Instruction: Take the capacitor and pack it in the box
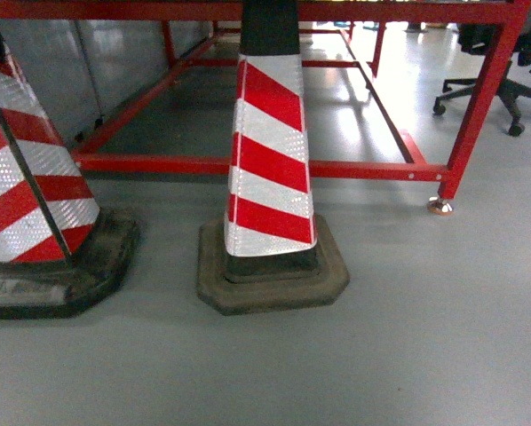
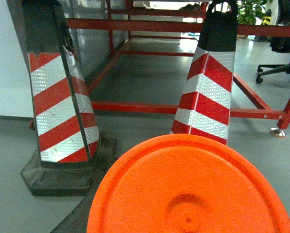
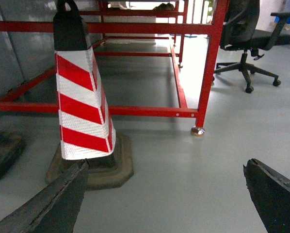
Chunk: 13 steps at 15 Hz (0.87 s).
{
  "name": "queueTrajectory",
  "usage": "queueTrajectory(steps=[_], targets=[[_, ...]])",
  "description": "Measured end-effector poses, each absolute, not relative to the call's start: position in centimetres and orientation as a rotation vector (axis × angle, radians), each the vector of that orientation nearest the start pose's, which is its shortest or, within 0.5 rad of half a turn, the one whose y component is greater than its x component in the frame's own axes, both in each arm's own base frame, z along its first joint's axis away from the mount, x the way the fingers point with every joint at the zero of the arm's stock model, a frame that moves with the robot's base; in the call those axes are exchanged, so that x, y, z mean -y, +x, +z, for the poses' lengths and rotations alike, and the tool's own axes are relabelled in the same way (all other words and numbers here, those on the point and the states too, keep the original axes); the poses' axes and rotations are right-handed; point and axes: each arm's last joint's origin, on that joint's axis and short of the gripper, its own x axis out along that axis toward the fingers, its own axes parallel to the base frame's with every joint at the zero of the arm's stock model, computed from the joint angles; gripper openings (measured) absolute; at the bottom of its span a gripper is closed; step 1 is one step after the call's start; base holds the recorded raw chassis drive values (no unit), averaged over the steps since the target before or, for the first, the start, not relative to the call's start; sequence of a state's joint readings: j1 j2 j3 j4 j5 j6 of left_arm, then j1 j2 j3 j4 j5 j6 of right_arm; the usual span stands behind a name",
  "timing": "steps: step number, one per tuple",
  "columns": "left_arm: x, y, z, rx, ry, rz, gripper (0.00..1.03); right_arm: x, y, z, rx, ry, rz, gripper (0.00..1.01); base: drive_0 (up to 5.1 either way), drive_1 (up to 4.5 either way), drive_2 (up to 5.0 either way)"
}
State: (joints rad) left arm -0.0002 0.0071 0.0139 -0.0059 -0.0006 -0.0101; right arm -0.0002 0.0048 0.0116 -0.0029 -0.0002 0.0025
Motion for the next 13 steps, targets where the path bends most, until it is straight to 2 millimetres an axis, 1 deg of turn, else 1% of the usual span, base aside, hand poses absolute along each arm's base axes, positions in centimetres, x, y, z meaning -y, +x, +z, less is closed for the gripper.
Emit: queueTrajectory(steps=[7,13], targets=[[0.0,9.73,16.7,-0.001,-0.01,0.0,0.43,0.0,9.73,16.66,0.002,0.002,0.0,0.98,0.0,3.92,-4.0],[0.0,9.73,16.71,0.0,-0.01,0.0,0.43,0.0,9.73,16.67,0.002,0.002,0.0,0.98,0.0,0.0,0.0]])
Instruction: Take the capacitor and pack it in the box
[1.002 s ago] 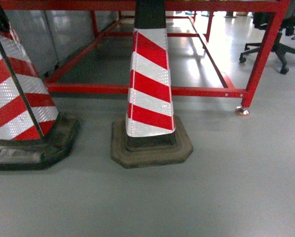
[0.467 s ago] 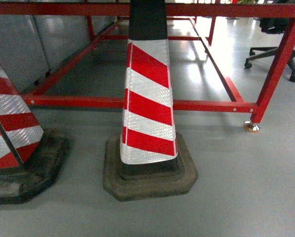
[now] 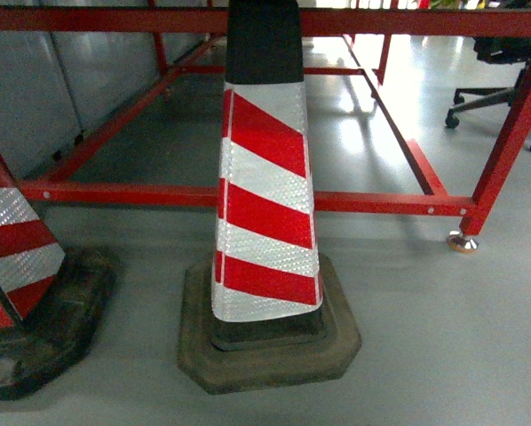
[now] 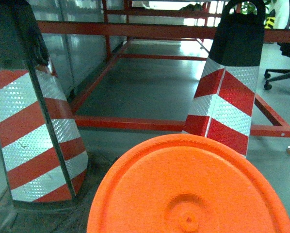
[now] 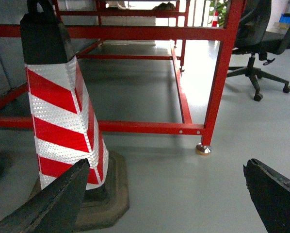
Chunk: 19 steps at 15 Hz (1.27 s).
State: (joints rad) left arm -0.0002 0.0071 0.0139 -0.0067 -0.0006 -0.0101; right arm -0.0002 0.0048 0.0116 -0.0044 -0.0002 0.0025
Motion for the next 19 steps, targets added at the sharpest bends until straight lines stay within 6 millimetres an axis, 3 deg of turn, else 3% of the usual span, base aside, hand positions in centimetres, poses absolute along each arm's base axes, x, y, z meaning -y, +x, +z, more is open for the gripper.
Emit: queueTrajectory(steps=[19], targets=[[0.0,9.73,16.7,0.0,0.001,0.0,0.43,0.0,9.73,16.66,0.002,0.002,0.0,0.98,0.0,0.0,0.0]])
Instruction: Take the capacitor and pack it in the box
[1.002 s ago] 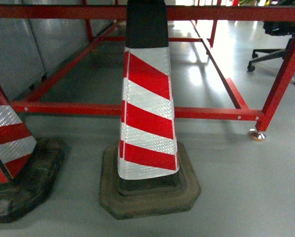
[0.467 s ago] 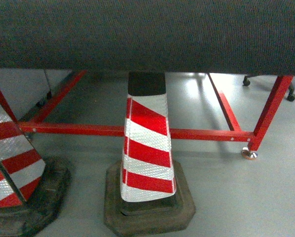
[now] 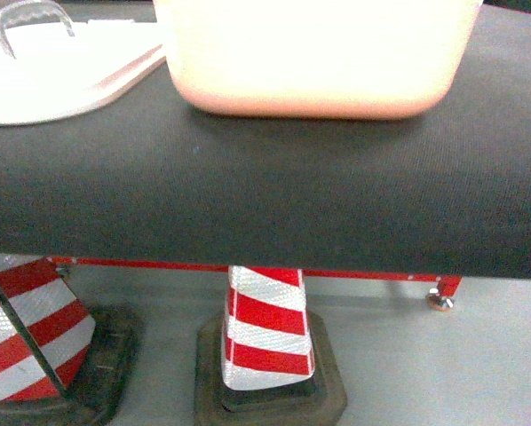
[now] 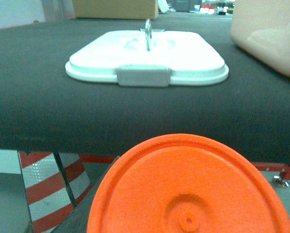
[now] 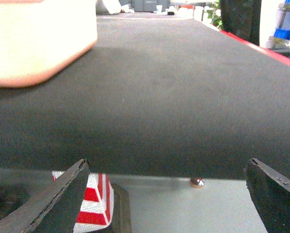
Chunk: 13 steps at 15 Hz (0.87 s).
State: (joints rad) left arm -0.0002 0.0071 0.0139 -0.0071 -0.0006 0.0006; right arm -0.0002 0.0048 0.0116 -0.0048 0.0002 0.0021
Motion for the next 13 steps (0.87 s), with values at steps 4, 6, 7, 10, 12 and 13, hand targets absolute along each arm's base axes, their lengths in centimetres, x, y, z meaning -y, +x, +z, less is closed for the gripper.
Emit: queueTrajectory(steps=[4,6,7,10,12,13], targets=[[0.0,9.73,16.7,0.0,0.0,0.0,0.43,0.0,9.73,16.66,0.002,0.003,-0.001,0.98,0.0,0.0,0.0],[0.0,9.73,16.7,0.0,0.001,0.0,0.43,0.0,9.73,16.66,0.002,0.002,0.001,0.98,0.0,0.0,0.0],[0.0,9.73,16.71,0.0,0.001,0.002,0.43,0.0,9.73,16.66,0.002,0.002,0.0,0.98,0.0,0.0,0.0],[0.0,9.73,16.71,0.001,0.0,0.001,0.43,0.0,9.73,16.66,0.002,0.004,0.0,0.98,0.0,0.0,0.0],[0.0,9.73,16.76,0.006,0.001,0.002,0.43,0.0,9.73,16.72,0.008,0.003,0.0,0.98,0.0,0.0,0.0],[0.0,9.73,16.83,0.012,0.001,0.001,0.43,0.0,9.73,16.75,0.011,0.003,0.0,0.98,0.0,0.0,0.0]])
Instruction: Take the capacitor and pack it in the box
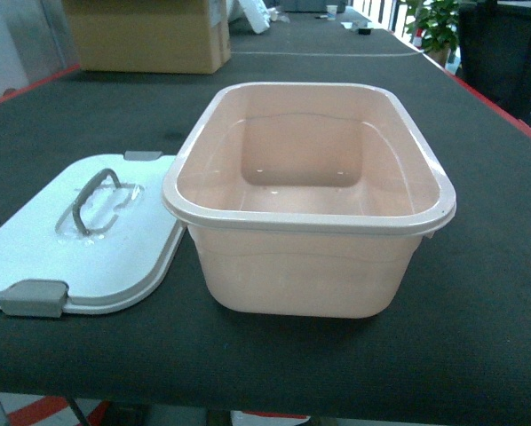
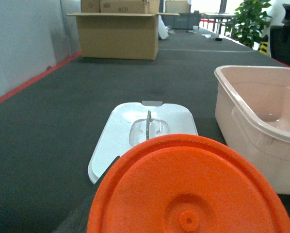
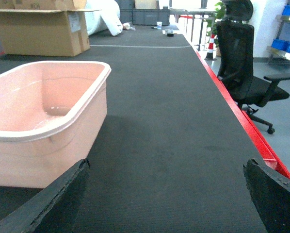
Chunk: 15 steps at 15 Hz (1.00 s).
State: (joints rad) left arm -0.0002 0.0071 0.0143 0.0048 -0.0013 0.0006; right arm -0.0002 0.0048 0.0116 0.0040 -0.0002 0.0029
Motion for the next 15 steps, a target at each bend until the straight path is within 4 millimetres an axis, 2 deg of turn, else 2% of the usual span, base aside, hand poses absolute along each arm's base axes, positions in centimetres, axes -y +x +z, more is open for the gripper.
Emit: queueTrajectory(steps=[9,10,11,13,14,15], targets=[[0.0,9.7,16.7,0.001,0.001,0.0,0.43,0.0,9.7,16.7,0.002,0.003,0.0,0.98,0.0,0.0,0.0],[0.2,10.1,17.5,0.068,0.032,0.093,0.43,0.0,9.7,16.7,0.001,0.003,0.0,0.98,0.0,0.0,0.0],[0.8,10.9,18.5,0.137,0.046,0.187,0.43,0.0,9.7,16.7,0.001,0.002,0.0,0.98,0.0,0.0,0.0],[1.7,14.6,18.5,0.081,0.092,0.311,0.43,0.0,9.7,16.7,0.001,0.002,-0.001,0.98,0.0,0.0,0.0],[2.7,17.3,20.1,0.132,0.08,0.286,0.43,0.0,9.7,16.7,0.001,0.003,0.0,0.98,0.0,0.0,0.0],[4.8,20.8,22.6,0.22,0.046,0.205,0.43,0.0,9.7,16.7,0.002,0.002,0.0,0.98,0.0,0.0,0.0]])
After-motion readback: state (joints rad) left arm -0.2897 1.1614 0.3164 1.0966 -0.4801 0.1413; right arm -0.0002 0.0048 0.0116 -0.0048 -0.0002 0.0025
